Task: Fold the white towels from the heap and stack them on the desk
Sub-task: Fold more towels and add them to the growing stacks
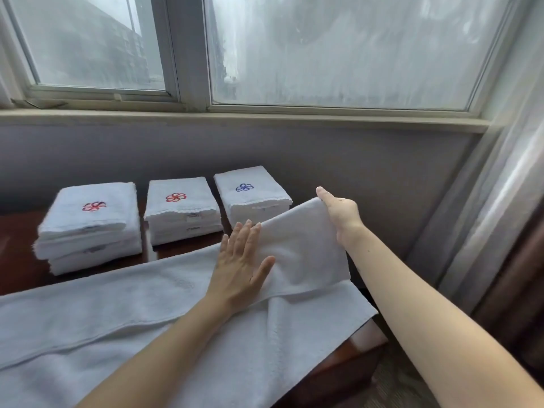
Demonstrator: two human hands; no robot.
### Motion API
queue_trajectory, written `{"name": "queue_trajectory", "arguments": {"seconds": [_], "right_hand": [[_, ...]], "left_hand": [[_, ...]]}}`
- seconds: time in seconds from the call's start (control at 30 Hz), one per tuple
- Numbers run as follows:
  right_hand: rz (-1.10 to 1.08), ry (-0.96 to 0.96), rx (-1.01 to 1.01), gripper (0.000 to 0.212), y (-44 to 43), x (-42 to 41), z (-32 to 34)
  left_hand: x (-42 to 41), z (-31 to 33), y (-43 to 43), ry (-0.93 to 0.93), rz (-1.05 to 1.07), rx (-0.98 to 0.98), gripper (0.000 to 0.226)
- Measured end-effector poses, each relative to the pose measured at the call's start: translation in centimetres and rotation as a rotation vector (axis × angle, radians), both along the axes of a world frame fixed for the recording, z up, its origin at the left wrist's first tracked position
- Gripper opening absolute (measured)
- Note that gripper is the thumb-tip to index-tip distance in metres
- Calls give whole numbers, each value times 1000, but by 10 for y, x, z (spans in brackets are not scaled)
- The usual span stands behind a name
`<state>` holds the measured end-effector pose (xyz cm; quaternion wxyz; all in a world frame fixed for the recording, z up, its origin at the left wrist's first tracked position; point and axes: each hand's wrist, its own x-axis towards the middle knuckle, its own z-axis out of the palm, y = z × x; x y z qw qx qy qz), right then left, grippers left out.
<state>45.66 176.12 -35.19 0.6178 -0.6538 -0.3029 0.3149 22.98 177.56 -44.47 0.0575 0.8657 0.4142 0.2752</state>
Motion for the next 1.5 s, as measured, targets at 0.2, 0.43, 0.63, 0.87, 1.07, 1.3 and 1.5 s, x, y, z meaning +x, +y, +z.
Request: {"name": "queue_trajectory", "arguments": {"seconds": [0.2,0.43,0.63,0.87,1.07,1.3,1.5], "right_hand": [[235,-36,65,20,-4,-3,-16],[53,-562,-41,16,-1,0,-21],[-39,-709,-136,21,8,5,-11],[93,-960,-283,43,-11,-3,-29],[192,-978,-96,43,-53,-30,-72],[376,-1187,-533,64,-87,-30,-91],[414,-1283,-471,58,-120,-41,-90]], "left_hand": [[1,-2,0,56,20,-32,84],[2,-1,0,90,12,-51,81],[0,3,-1,-37,-71,-42,78],[4,2,4,260,-189,-120,58],[19,1,0,457,-50,-216,68],[36,4,-27,416,131,-265,63],[-2,11,-70,409,-124,-191,55]]}}
